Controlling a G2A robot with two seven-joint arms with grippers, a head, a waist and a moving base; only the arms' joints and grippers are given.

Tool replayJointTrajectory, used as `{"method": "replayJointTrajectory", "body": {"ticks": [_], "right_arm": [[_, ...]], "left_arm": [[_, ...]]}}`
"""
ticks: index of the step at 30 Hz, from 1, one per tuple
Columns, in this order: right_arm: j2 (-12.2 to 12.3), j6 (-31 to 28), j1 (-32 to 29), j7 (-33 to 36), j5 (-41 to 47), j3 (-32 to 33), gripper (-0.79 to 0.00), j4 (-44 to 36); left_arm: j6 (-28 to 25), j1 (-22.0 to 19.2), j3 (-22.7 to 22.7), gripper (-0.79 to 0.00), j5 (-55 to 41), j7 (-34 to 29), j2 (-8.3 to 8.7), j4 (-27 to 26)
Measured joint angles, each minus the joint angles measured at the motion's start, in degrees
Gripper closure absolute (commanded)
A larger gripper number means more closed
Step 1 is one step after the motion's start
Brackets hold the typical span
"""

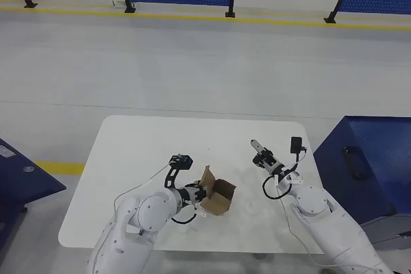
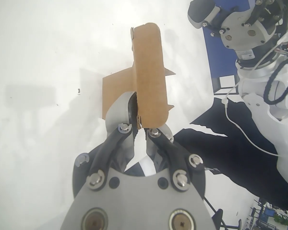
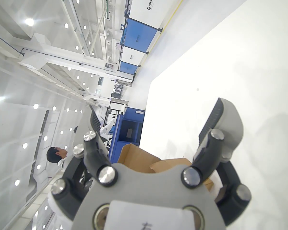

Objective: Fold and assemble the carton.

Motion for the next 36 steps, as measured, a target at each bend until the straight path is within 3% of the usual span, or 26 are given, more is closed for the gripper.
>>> {"method": "replayJointTrajectory", "body": {"ticks": [5, 6, 7, 8, 12, 16, 21, 24, 28, 33, 36], "right_arm": [[0.00, 0.00, 0.00, 0.00, 0.00, 0.00, -0.785, 0.00], [0.00, 0.00, 0.00, 0.00, 0.00, 0.00, -0.785, 0.00], [0.00, 0.00, 0.00, 0.00, 0.00, 0.00, -0.785, 0.00], [0.00, 0.00, 0.00, 0.00, 0.00, 0.00, -0.785, 0.00], [-0.03, 0.15, -0.12, 0.23, 0.21, -0.01, -0.785, -0.09], [-0.21, -0.98, 0.19, 5.26, -0.35, -0.04, -0.785, -0.67], [-0.26, -6.32, 1.32, 4.03, -19.24, -1.81, -0.785, -2.00], [-0.73, -6.35, 2.71, 2.58, -29.75, -3.41, -0.785, -2.84], [-1.25, -7.60, 4.32, 0.98, -37.59, -4.35, -0.785, -3.70], [-1.35, -6.87, 3.84, 1.94, -35.54, -3.98, -0.785, -3.12], [-1.49, -4.56, 4.89, 8.06, -28.60, -2.94, -0.785, -1.10]], "left_arm": [[-2.01, 0.22, -3.64, 0.000, 1.03, -3.85, 1.07, -0.19], [-2.46, 0.08, -4.18, -0.249, 0.91, -4.51, 1.25, 0.00], [-2.66, 0.00, -4.45, -0.603, 0.76, -4.91, 1.35, 0.15], [-2.69, -0.07, -4.61, -0.785, 0.48, -5.30, 1.43, 0.28], [-1.17, -0.27, -4.88, -0.785, -0.67, -5.44, 1.60, 0.61], [2.16, 0.40, -5.50, -0.785, -2.02, -5.19, 1.73, -0.67], [7.72, 2.86, -5.33, -0.785, -1.79, -7.98, 2.08, -4.30], [8.98, 4.38, -4.09, -0.785, 0.19, -9.15, 2.34, -6.28], [10.20, 5.92, -3.38, -0.785, 0.66, -9.01, 2.55, -8.06], [10.64, 6.46, -1.84, -0.785, 3.98, -7.00, 2.80, -6.66], [11.38, 6.04, -0.63, -0.785, 6.58, -5.52, 2.83, -4.85]]}}
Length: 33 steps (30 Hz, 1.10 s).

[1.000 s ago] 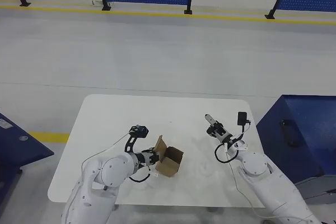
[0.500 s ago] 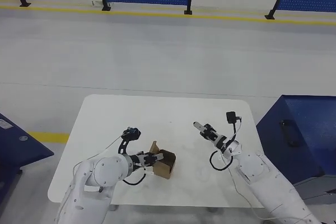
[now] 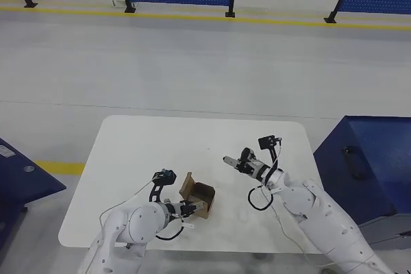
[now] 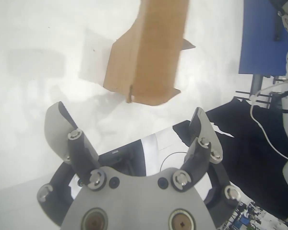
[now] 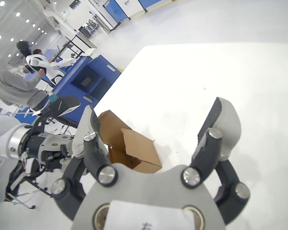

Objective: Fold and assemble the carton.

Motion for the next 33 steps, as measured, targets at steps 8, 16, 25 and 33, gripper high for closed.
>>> {"method": "replayJointTrajectory", "body": {"ticks": [8, 16, 25, 33], "right_arm": [[-1.03, 3.27, 2.45, 1.17, -18.05, -4.62, -0.785, -0.61], [-1.85, 4.09, 1.59, 1.03, -27.79, -6.55, -0.785, -1.78], [-2.73, 4.39, 0.99, 2.05, -32.89, -7.57, -0.785, -2.54], [-3.10, 3.81, -0.45, 3.30, -35.96, -7.42, -0.785, -4.47]], "left_arm": [[1.29, -2.38, 3.05, -0.785, 2.79, 1.93, -0.28, 3.87], [3.21, -3.44, 3.73, -0.785, 4.71, 0.57, -0.23, 5.65], [3.53, -4.40, 4.24, -0.785, 4.94, 0.36, -0.27, 7.09], [3.99, -5.42, 5.06, -0.785, 6.01, 0.80, -0.39, 9.24]]}}
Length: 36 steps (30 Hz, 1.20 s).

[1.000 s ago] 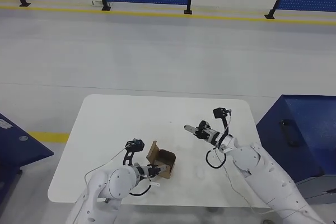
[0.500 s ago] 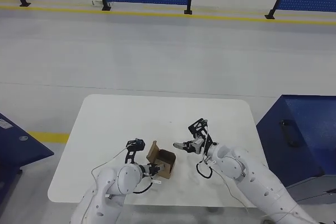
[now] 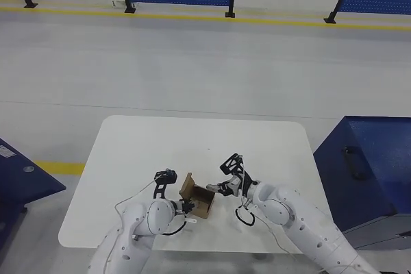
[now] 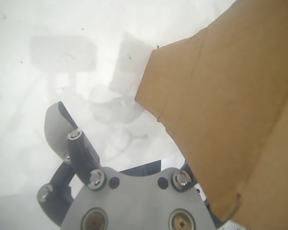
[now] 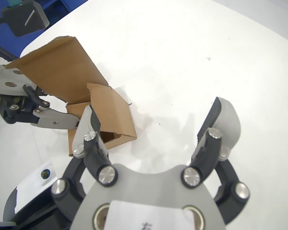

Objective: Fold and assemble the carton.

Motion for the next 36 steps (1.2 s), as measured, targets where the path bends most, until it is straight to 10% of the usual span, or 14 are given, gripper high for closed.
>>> {"method": "replayJointTrajectory", "body": {"ticks": [14, 24, 36], "right_arm": [[-1.61, 0.62, -0.52, 0.78, -3.28, -1.17, -0.785, 2.02], [-2.25, -0.12, -1.08, 0.89, -3.83, -0.01, -0.785, 2.25], [-2.54, -1.38, -2.41, 1.03, -4.52, 2.06, -0.785, 2.17]], "left_arm": [[0.47, 1.00, -0.51, -0.785, -1.28, 2.91, -0.07, -2.71], [0.07, 6.43, -5.99, -0.785, -1.42, 11.41, 0.67, -18.55], [1.72, 1.71, -2.36, -0.785, 10.67, 4.71, 0.60, -6.88]]}}
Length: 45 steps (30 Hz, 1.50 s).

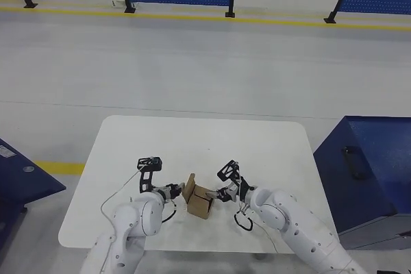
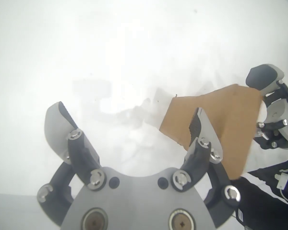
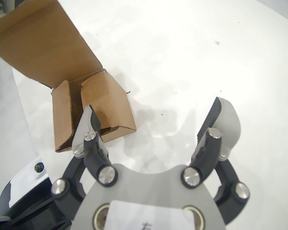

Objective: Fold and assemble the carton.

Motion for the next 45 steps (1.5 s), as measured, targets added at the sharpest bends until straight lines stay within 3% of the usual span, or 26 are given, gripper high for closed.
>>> {"method": "replayJointTrajectory", "body": {"ticks": [11, 18, 24, 45], "right_arm": [[-0.38, -0.27, -0.73, -0.83, 0.40, 1.95, -0.785, 0.08], [0.75, 0.66, -3.45, -1.66, 5.66, 9.45, -0.785, -2.05], [1.99, -4.06, -7.98, 1.59, 7.30, 13.66, -0.785, -5.82], [0.53, -5.00, -8.19, 0.99, 3.44, 9.86, -0.785, -3.37]], "left_arm": [[-2.01, 0.60, 1.93, -0.785, -2.28, -1.74, -0.40, -0.46], [-2.19, -0.34, 3.78, -0.785, -2.22, -1.56, -0.87, 1.61], [-2.06, -1.14, 4.19, -0.785, -2.06, -1.92, -1.12, 2.53], [-2.16, -1.88, 4.05, -0.785, -3.20, -2.53, -1.69, 3.73]]}}
